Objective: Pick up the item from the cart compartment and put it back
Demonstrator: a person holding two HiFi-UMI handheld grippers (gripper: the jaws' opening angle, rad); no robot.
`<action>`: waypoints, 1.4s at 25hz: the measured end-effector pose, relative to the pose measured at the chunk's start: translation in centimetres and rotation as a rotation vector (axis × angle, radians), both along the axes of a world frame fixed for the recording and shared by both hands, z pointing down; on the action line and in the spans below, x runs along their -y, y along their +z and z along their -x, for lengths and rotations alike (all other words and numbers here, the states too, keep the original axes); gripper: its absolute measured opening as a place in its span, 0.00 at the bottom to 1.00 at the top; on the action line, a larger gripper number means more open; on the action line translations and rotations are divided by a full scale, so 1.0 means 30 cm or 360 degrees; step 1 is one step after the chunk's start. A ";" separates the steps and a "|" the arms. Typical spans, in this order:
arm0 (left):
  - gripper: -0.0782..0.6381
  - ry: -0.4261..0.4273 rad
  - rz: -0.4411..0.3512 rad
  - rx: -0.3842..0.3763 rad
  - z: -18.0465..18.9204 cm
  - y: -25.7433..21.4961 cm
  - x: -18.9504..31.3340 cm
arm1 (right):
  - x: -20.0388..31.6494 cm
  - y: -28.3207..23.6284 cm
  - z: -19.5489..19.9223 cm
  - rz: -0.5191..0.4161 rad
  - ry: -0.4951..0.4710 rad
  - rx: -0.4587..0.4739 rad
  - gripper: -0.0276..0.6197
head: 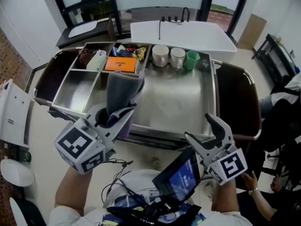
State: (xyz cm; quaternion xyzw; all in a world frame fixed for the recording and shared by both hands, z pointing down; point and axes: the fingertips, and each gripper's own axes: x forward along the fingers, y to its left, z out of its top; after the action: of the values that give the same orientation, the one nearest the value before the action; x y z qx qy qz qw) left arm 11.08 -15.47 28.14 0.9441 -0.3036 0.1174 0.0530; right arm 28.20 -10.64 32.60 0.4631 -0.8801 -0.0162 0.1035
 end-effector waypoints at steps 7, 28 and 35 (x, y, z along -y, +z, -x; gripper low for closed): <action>0.21 -0.0020 -0.0062 -0.0053 0.198 -0.019 -0.173 | -0.096 0.000 0.154 0.0017 0.0063 -0.0007 0.59; 0.21 0.0203 -0.0089 -0.0117 0.568 -0.007 -0.522 | -0.487 -0.002 0.579 0.0070 0.0210 -0.0042 0.59; 0.21 0.0148 -0.0094 -0.0139 0.726 -0.012 -0.565 | -0.509 -0.001 0.756 0.0055 0.0132 -0.0034 0.59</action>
State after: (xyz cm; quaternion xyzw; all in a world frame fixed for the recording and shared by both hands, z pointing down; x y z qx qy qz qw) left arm -10.68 1.49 27.79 0.9625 -0.2601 0.0693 0.0328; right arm 5.53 4.63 32.57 0.4973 -0.8590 -0.0018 0.1215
